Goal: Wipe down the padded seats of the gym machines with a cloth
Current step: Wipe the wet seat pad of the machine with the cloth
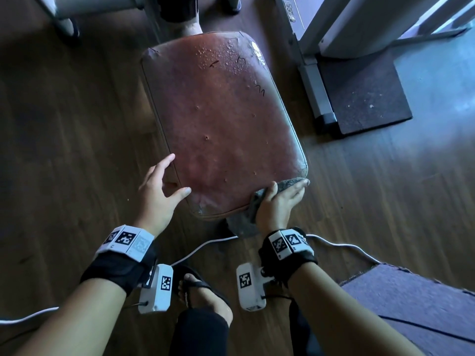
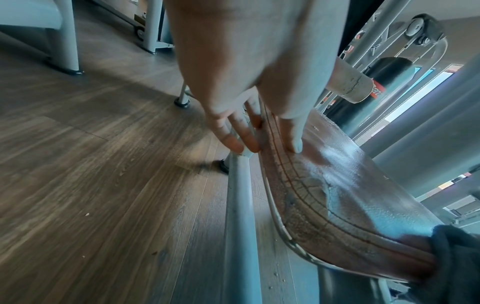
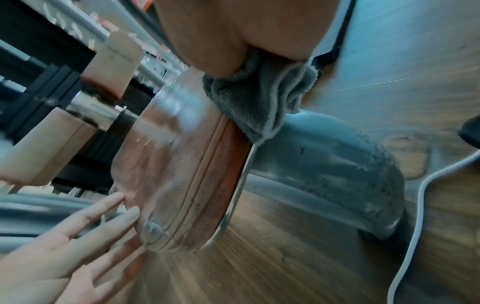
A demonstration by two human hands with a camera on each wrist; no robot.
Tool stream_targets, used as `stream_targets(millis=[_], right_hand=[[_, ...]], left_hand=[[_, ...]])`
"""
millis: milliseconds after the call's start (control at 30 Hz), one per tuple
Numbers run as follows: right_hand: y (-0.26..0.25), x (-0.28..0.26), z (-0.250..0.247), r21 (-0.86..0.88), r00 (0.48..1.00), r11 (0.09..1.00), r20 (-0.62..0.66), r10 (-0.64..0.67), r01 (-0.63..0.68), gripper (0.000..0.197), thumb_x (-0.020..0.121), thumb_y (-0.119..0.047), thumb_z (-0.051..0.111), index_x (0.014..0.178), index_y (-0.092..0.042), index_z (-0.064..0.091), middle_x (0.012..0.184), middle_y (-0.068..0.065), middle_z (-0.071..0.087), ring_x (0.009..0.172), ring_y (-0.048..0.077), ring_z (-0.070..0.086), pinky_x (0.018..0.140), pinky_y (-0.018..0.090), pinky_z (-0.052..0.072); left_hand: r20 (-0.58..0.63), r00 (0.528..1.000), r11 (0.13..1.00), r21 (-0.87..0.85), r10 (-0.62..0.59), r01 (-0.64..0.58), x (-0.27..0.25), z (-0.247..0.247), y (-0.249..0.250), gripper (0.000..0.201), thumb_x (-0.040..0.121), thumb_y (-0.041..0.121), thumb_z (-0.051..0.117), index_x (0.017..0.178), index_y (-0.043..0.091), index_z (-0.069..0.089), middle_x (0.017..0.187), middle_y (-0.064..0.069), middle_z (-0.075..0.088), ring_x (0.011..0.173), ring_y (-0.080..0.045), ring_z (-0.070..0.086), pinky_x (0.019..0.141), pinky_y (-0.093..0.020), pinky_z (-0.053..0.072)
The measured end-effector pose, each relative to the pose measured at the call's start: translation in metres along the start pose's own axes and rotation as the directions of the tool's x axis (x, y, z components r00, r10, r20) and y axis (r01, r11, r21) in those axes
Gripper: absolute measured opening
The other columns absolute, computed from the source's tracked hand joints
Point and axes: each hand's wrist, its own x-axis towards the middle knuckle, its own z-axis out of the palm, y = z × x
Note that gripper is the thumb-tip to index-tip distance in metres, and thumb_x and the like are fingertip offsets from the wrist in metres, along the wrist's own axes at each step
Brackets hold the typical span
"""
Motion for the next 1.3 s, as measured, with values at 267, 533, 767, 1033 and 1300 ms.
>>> stream_targets(millis=[267, 533, 767, 1033, 1300], right_hand=[[0.000, 0.034, -0.016, 0.015, 0.999, 0.999, -0.021, -0.036, 0.036, 0.071, 0.103, -0.020, 0.043, 0.153, 0.002, -0.002, 0.159, 0.025, 0.004, 0.148, 0.032, 0.008, 0.110, 0.016, 0.005], [-0.011, -0.058, 0.035, 0.055, 0.999, 0.998, -0.039, -0.004, 0.006, 0.075, 0.102, -0.021, 0.044, 0.151, 0.003, -0.007, 0.157, 0.027, -0.012, 0.147, 0.033, -0.002, 0.110, 0.011, -0.006], [-0.007, -0.026, 0.021, 0.012, 0.999, 1.000, -0.047, -0.013, 0.014, 0.073, 0.102, -0.024, 0.043, 0.154, -0.003, -0.004, 0.157, 0.027, -0.015, 0.148, 0.037, -0.002, 0.117, 0.027, 0.002], [-0.013, -0.057, 0.033, 0.003, 0.999, 1.000, 0.053, 0.010, -0.010, 0.078, 0.102, -0.026, 0.044, 0.153, -0.003, -0.009, 0.155, 0.028, -0.021, 0.147, 0.040, -0.004, 0.121, 0.040, 0.010], [-0.008, 0.030, -0.013, -0.266, 0.989, 0.952, 0.039, -0.146, 0.151, 0.069, 0.102, -0.029, 0.042, 0.155, -0.010, 0.003, 0.160, 0.022, -0.007, 0.146, 0.041, 0.007, 0.117, 0.043, 0.013]], left_hand=[[-0.002, 1.000, 0.997, -0.072, -0.013, 0.012, 0.000, 0.004, -0.007, 0.075, 0.079, 0.014, 0.079, 0.144, 0.032, 0.044, 0.135, 0.011, 0.049, 0.124, -0.015, 0.049, 0.106, -0.040, 0.043], [-0.024, 0.999, 0.993, -0.115, -0.025, 0.022, -0.003, 0.011, -0.011, 0.076, 0.081, 0.011, 0.076, 0.146, 0.032, 0.042, 0.142, 0.009, 0.048, 0.131, -0.004, 0.042, 0.109, -0.040, 0.039], [-0.020, 0.999, 0.994, -0.106, -0.033, 0.031, -0.004, 0.010, -0.005, 0.075, 0.082, 0.008, 0.075, 0.146, 0.028, 0.042, 0.142, 0.006, 0.049, 0.130, -0.008, 0.044, 0.108, -0.035, 0.039], [-0.052, 0.996, 0.988, -0.145, -0.070, 0.062, -0.006, 0.013, -0.002, 0.076, 0.080, 0.006, 0.075, 0.146, 0.028, 0.044, 0.138, 0.010, 0.050, 0.122, 0.004, 0.042, 0.110, -0.029, 0.036], [-0.105, 0.989, 0.984, -0.159, -0.100, 0.082, -0.009, 0.021, -0.001, 0.076, 0.079, 0.003, 0.074, 0.145, 0.028, 0.046, 0.144, 0.006, 0.050, 0.129, 0.000, 0.043, 0.110, -0.037, 0.039]])
